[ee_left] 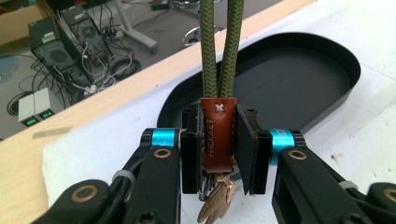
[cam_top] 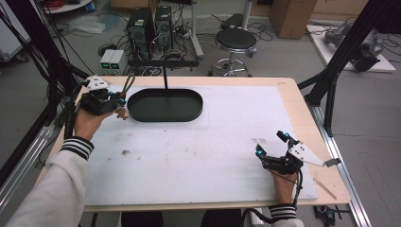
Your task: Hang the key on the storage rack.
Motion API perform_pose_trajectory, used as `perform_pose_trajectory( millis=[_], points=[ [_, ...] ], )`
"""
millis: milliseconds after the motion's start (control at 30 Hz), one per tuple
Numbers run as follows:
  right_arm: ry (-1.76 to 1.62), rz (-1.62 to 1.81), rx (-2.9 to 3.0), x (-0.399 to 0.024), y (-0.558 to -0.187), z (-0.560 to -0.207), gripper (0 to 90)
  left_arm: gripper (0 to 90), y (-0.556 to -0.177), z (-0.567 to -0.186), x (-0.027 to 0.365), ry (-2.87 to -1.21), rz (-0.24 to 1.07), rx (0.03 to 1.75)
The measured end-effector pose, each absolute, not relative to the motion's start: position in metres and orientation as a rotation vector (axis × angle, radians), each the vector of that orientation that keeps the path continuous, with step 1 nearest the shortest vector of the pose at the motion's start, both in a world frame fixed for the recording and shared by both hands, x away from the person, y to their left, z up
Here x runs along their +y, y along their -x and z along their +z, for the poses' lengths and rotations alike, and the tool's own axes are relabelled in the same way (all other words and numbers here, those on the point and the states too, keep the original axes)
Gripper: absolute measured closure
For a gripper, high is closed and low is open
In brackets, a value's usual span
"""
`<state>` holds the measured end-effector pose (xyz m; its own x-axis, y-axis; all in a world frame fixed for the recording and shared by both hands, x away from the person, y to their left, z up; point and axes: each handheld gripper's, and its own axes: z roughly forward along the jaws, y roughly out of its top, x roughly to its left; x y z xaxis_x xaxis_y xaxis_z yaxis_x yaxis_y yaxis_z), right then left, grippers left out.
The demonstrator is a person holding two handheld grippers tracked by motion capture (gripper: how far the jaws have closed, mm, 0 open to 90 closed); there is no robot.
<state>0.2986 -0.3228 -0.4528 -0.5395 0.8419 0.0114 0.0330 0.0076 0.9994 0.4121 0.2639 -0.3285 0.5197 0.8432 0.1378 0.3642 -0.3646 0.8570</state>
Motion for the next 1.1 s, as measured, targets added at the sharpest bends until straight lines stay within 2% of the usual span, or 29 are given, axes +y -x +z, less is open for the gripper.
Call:
perform_pose_trajectory(
  millis=[567, 1100],
  points=[
    [-0.916, 1.605, 1.641, -0.323, -0.299, -0.453, 0.4, 72.7, -0.434, -0.318, 0.262, -1.874, 0.793, 1.016],
    [-0.917, 1.606, 1.641, -0.323, -0.299, -0.453, 0.4, 72.7, -0.453, -0.334, 0.260, -1.863, 0.782, 1.052]
  ],
)
